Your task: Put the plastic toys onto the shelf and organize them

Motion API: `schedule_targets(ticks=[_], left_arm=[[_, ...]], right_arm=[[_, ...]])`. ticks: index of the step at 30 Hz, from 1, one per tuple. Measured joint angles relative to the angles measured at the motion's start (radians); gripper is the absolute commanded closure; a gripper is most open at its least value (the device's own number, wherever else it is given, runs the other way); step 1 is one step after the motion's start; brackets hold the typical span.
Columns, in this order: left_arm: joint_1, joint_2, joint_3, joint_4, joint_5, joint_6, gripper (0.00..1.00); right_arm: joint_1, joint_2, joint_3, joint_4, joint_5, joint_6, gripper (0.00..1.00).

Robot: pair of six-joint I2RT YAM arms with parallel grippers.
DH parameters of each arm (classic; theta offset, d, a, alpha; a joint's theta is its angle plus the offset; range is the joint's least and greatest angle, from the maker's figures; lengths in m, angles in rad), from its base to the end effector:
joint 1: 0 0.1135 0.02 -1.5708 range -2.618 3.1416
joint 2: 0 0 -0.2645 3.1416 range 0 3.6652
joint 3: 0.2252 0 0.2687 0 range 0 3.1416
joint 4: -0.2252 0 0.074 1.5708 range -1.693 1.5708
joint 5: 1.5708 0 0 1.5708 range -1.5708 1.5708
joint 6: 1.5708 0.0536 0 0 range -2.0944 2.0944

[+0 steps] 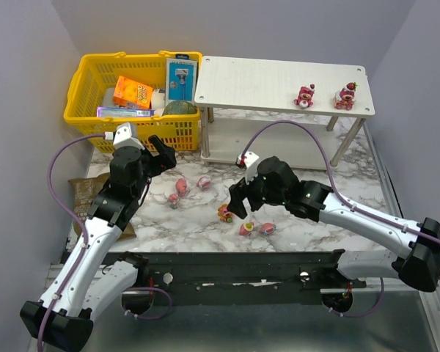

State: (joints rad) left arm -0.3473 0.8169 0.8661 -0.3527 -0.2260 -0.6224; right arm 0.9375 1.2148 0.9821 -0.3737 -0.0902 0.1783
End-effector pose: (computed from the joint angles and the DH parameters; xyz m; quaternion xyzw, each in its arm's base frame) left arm 0.2091 -0.0629 0.3414 -0.1759 0.7840 -0.1938 0.5629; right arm 0.1743 0.2456 0.2868 -0.3474 0.8143 0.2791 0.3719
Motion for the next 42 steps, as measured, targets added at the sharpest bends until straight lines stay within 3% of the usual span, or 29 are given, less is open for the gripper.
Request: schedule_targets(ticks=[11, 19, 27, 39, 42], left_arm=[[0.0, 0.0, -0.033, 0.0, 0.004, -0.012, 0.01], [0.0, 0.0, -0.033, 0.0, 0.013, -0.014, 0.01], [0.0, -0.002, -0.033, -0.008, 0.013, -0.014, 0.01], [0.0, -0.029, -0.033, -0.036, 0.013, -0.014, 0.01], [0.0, -0.029, -0.033, -0.04, 0.013, -0.014, 0.01]], right_arm=[[0.017, 0.055, -0.087, 0.116, 0.071, 0.059, 0.11], [0.081, 0.262, -0.087, 0.201, 0.183, 0.141, 0.0], [0.129, 0.408, -0.06, 0.24, 0.257, 0.2, 0.0], [0.13, 0.489, -0.034, 0.246, 0.325, 0.247, 0.0], [0.13, 0.502, -0.025, 0.246, 0.327, 0.251, 0.06]])
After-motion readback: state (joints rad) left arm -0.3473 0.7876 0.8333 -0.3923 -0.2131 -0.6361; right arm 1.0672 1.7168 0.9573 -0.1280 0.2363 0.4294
